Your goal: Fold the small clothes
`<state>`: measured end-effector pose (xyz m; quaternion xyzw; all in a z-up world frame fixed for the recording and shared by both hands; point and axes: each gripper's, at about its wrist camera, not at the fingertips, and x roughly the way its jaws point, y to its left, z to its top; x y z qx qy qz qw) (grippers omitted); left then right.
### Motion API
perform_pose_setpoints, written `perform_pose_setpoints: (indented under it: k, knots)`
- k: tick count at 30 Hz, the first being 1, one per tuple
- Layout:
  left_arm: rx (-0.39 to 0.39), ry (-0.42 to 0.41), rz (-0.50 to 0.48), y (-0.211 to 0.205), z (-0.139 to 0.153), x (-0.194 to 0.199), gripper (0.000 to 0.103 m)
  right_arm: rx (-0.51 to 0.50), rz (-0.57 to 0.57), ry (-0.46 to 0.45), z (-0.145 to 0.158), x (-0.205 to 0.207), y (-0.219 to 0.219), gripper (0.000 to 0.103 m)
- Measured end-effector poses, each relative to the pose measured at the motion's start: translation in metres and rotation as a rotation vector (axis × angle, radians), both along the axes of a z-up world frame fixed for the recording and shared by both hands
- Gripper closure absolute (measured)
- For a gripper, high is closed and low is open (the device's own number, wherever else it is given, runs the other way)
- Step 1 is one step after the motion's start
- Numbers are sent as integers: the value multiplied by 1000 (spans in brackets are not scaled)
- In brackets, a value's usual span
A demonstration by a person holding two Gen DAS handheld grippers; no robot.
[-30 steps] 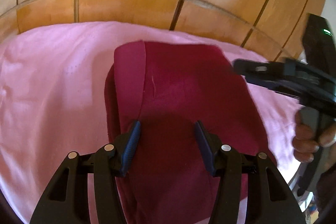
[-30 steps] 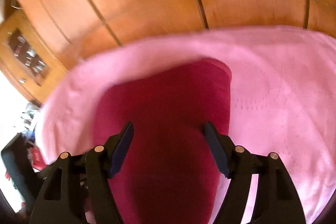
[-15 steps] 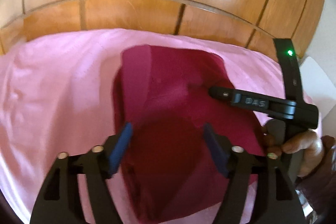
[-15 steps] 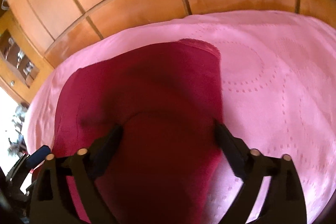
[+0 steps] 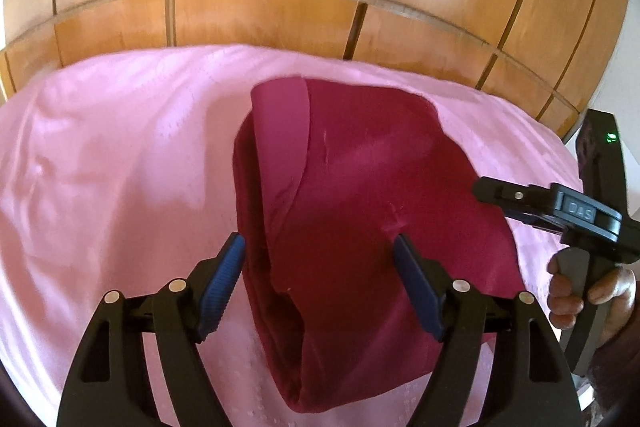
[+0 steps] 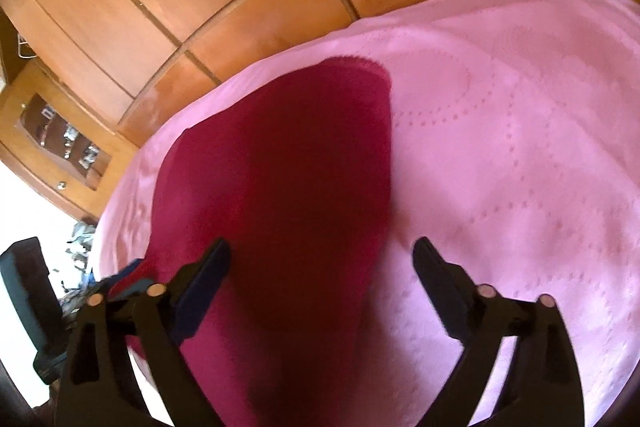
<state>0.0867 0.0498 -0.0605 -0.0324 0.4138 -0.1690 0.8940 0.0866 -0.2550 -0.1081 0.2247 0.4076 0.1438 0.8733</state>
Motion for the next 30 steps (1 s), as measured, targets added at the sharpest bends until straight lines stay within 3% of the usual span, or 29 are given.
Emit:
perform_pose_setpoints:
  k: [2, 6, 8, 10, 14, 16, 22, 30]
  knots:
    - [-43, 46, -11, 4, -12, 5, 28, 41, 26, 13, -4, 3, 4, 31]
    - [-230, 135, -22, 24, -31, 15, 29, 93, 52, 43, -13, 9, 7, 32]
    - [-325, 168, -39, 35, -39, 18, 35, 110, 59, 52, -12, 10, 5, 37]
    - [-365, 170, -60, 38, -41, 16, 45, 92, 73, 44, -8, 7, 9, 48]
    - [-377, 138, -110, 34, -35, 8, 63, 52, 88, 21, 6, 0, 15, 62]
    - [-405, 135, -121, 37, -33, 5, 66, 40, 92, 5, 12, -5, 18, 68]
    - [-497, 118, -168, 40, -18, -9, 69, -1, 108, -72, 40, -22, 21, 76]
    - [-513, 48, -273, 3, 24, 7, 69, -66, 55, -176, 84, -15, -7, 79]
